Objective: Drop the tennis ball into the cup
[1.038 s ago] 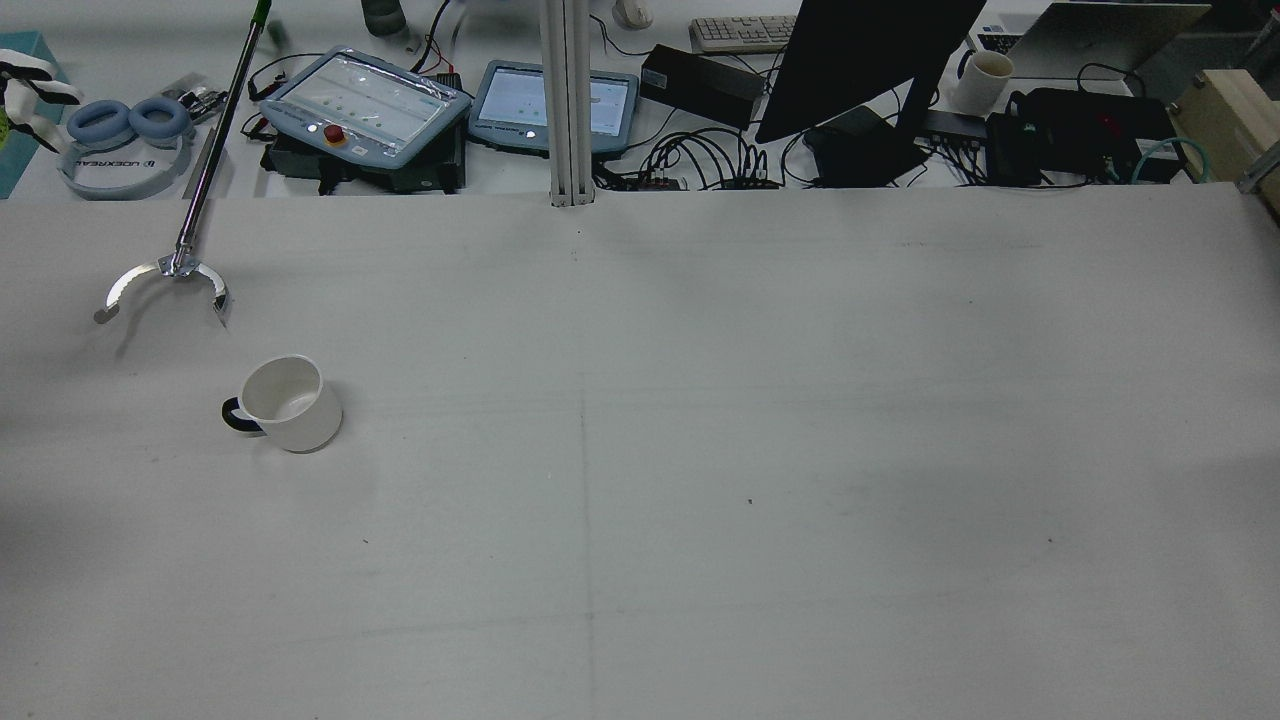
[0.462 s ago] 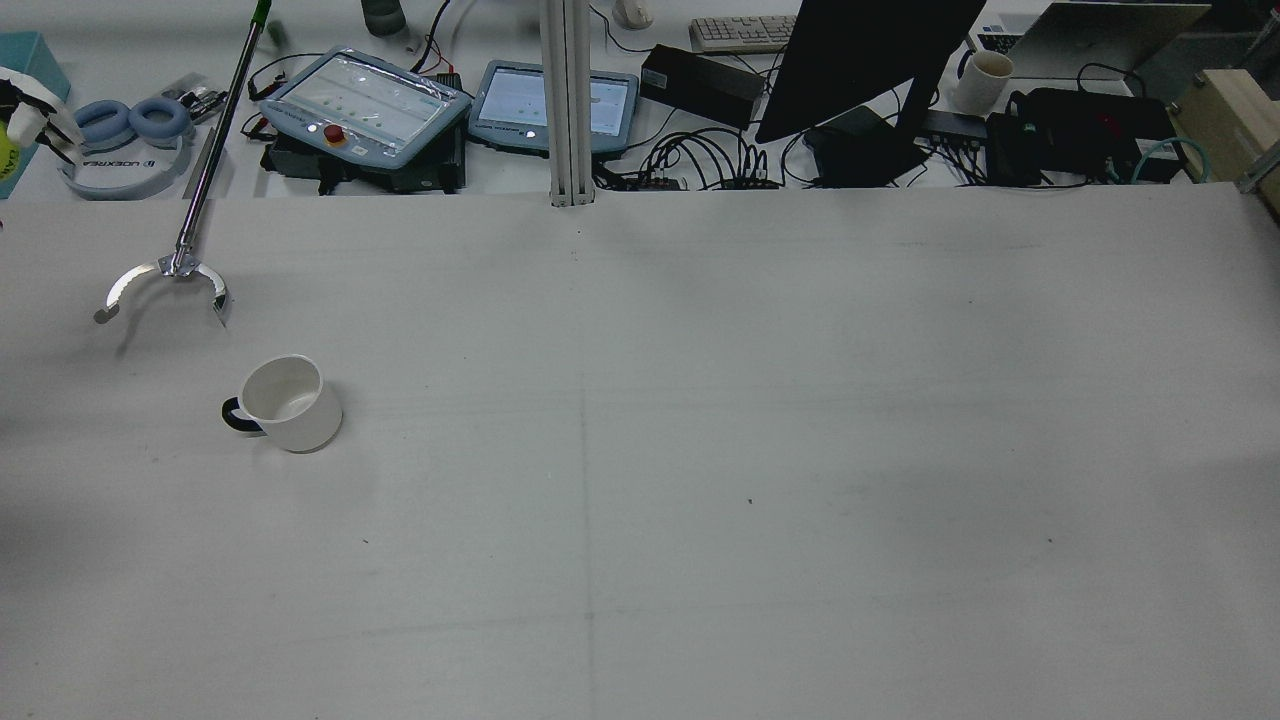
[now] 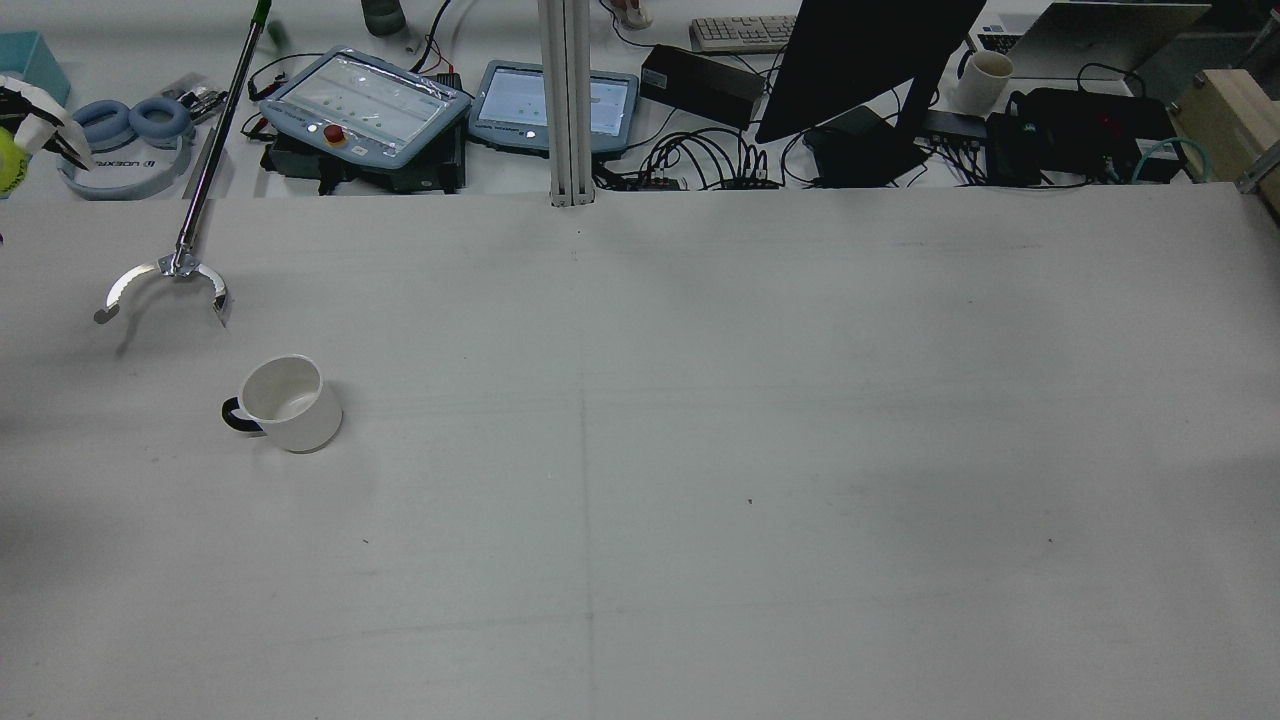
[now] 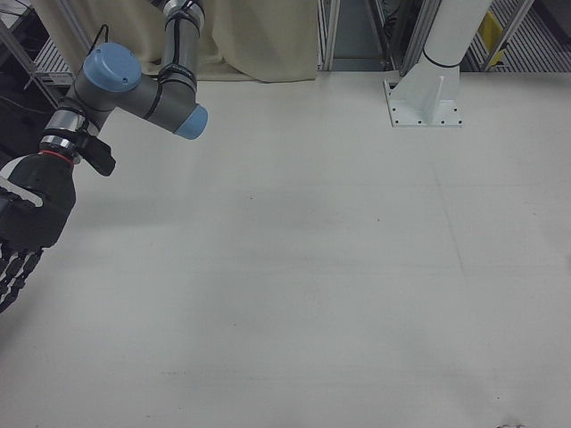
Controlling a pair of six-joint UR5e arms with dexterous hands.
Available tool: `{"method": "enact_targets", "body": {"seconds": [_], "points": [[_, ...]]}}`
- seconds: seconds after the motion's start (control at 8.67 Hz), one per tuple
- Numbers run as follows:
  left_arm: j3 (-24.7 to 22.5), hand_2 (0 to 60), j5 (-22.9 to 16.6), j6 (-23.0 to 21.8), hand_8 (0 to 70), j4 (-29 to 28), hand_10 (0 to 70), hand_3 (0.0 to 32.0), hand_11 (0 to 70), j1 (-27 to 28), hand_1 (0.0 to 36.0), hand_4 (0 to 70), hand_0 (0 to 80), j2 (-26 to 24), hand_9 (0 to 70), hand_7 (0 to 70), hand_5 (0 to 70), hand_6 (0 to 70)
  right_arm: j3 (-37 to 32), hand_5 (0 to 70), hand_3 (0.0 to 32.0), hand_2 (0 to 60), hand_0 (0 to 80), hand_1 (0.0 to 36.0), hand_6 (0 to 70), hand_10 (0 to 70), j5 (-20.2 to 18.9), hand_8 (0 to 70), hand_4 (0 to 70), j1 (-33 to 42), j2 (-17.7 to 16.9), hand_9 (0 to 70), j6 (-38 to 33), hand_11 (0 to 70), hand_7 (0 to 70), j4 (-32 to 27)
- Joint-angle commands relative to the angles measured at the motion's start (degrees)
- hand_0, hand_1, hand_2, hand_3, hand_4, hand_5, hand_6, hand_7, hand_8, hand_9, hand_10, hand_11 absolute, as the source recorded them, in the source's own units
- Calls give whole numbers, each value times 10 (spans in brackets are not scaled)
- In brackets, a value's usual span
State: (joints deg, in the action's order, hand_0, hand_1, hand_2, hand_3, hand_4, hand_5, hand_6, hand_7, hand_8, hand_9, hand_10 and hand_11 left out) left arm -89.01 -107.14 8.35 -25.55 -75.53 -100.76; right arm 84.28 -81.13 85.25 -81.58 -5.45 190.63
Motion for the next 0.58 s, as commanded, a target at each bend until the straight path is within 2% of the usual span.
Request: {"method": "enact_targets", "body": {"seconds": [0.0, 0.12, 0.23, 0.35, 0.46], "points": [[-4, 0, -1, 0, 323, 0, 230, 0, 379, 2, 360, 428, 800, -1, 411, 613, 250, 585, 0, 0, 0, 0, 0, 0, 0, 0, 0, 0, 0, 0, 0, 0, 0, 0, 0, 0], [-3, 5, 0, 0, 287, 0, 227, 0, 376, 1, 360, 421, 800, 0, 407, 623, 228, 431, 0, 0, 0, 0, 0, 0, 0, 0, 0, 0, 0, 0, 0, 0, 0, 0, 0, 0], [-3, 12, 0, 0, 323, 0, 227, 0, 375, 0, 360, 419, 800, 0, 399, 584, 265, 616, 0, 0, 0, 0, 0, 0, 0, 0, 0, 0, 0, 0, 0, 0, 0, 0, 0, 0], [-3, 6, 0, 0, 277, 0, 226, 0, 374, 0, 360, 417, 800, 0, 406, 629, 220, 388, 0, 0, 0, 0, 0, 0, 0, 0, 0, 0, 0, 0, 0, 0, 1, 0, 0, 0], [-2, 1, 0, 0, 291, 0, 227, 0, 376, 0, 360, 418, 800, -1, 406, 621, 228, 455, 1, 0, 0, 0, 0, 0, 0, 0, 0, 0, 0, 0, 0, 0, 1, 0, 0, 0]]}}
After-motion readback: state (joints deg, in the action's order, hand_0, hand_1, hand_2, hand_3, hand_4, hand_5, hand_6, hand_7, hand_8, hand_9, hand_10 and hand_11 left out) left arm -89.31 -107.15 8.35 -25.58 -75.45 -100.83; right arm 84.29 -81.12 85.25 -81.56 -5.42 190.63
